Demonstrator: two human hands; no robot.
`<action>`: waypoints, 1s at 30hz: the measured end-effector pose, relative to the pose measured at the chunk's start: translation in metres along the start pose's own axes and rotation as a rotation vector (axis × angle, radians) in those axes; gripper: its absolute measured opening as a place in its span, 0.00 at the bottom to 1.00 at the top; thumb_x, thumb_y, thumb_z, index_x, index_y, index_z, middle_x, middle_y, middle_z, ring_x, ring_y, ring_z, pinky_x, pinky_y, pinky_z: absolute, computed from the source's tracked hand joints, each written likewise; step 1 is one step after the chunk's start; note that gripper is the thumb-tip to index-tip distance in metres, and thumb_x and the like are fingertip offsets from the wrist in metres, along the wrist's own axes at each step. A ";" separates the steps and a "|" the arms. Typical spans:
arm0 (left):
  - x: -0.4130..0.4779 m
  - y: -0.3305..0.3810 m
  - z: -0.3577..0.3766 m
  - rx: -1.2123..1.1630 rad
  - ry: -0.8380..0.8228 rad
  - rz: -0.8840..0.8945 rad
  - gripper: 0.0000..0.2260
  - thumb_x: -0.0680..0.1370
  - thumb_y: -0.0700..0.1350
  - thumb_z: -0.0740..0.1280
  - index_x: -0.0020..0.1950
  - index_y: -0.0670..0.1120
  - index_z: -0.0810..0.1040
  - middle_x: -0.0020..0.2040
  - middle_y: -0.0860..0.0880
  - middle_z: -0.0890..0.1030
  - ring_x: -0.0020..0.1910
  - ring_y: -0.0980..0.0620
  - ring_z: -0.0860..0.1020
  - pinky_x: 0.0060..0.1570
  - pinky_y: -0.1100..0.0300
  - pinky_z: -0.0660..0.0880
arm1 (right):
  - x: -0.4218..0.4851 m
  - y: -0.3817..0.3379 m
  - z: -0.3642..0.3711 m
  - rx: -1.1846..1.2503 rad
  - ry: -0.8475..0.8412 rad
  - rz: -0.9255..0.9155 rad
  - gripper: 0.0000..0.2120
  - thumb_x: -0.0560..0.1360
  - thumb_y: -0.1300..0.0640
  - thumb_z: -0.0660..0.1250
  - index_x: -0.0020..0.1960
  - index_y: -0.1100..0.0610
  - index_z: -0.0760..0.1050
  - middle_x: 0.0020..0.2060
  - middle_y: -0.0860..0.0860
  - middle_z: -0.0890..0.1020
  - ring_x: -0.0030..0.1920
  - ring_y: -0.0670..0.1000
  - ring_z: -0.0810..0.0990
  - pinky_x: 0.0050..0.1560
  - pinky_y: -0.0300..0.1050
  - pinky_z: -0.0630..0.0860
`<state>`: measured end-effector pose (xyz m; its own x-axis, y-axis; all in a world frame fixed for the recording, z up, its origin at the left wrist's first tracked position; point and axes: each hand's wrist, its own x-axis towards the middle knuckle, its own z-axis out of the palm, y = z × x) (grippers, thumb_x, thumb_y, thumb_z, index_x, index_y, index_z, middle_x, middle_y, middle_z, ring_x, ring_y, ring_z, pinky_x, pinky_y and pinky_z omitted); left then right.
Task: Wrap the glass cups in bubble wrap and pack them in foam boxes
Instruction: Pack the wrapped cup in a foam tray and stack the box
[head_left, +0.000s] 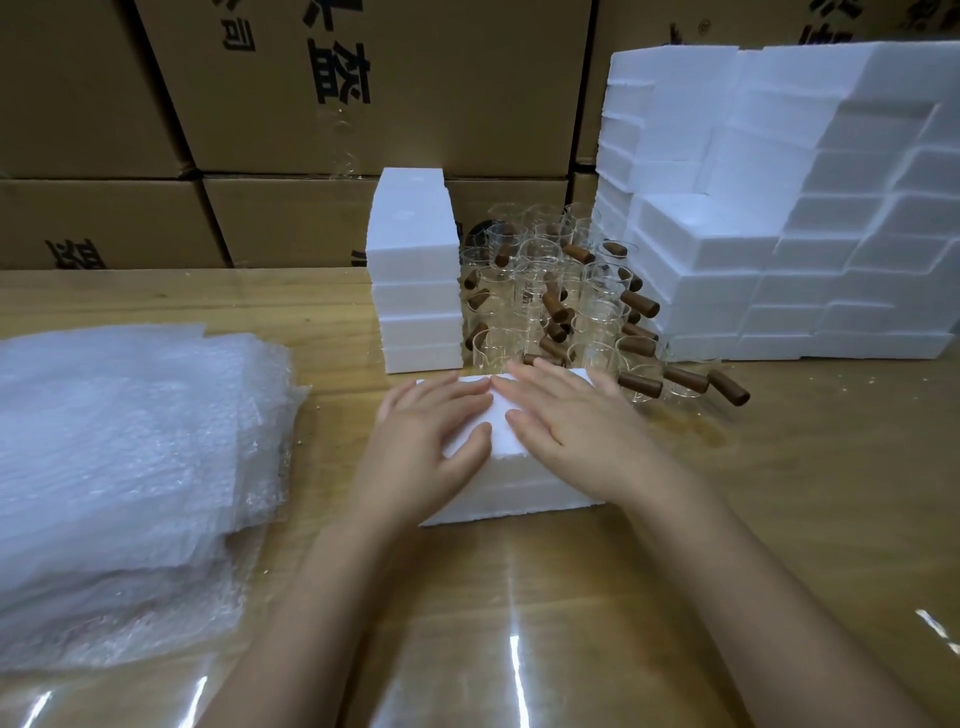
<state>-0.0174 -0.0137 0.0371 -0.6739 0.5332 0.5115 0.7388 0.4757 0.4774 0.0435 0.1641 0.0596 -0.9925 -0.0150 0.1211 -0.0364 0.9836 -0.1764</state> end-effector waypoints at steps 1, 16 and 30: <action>0.000 0.000 0.000 0.010 0.007 0.004 0.24 0.73 0.59 0.55 0.59 0.50 0.81 0.64 0.56 0.78 0.68 0.55 0.70 0.70 0.52 0.58 | 0.000 -0.001 0.001 -0.011 0.051 -0.004 0.22 0.81 0.43 0.44 0.75 0.38 0.55 0.76 0.39 0.55 0.75 0.42 0.50 0.73 0.53 0.45; -0.014 -0.015 -0.004 -0.609 -0.049 -0.275 0.37 0.63 0.63 0.70 0.69 0.67 0.57 0.74 0.61 0.59 0.72 0.65 0.59 0.65 0.70 0.61 | -0.001 0.013 -0.021 0.490 0.012 0.017 0.26 0.76 0.38 0.59 0.73 0.39 0.61 0.73 0.34 0.57 0.74 0.38 0.52 0.74 0.51 0.53; -0.019 -0.051 -0.018 -0.608 -0.418 -0.371 0.52 0.63 0.41 0.81 0.64 0.79 0.50 0.65 0.68 0.66 0.59 0.71 0.71 0.38 0.72 0.76 | -0.016 0.068 -0.037 0.679 -0.381 0.053 0.25 0.69 0.50 0.75 0.58 0.27 0.71 0.66 0.22 0.52 0.65 0.38 0.68 0.64 0.40 0.66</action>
<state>-0.0424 -0.0602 0.0162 -0.7241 0.6897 -0.0062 0.2533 0.2742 0.9277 0.0608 0.2381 0.0813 -0.9620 -0.1529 -0.2264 0.0706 0.6613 -0.7468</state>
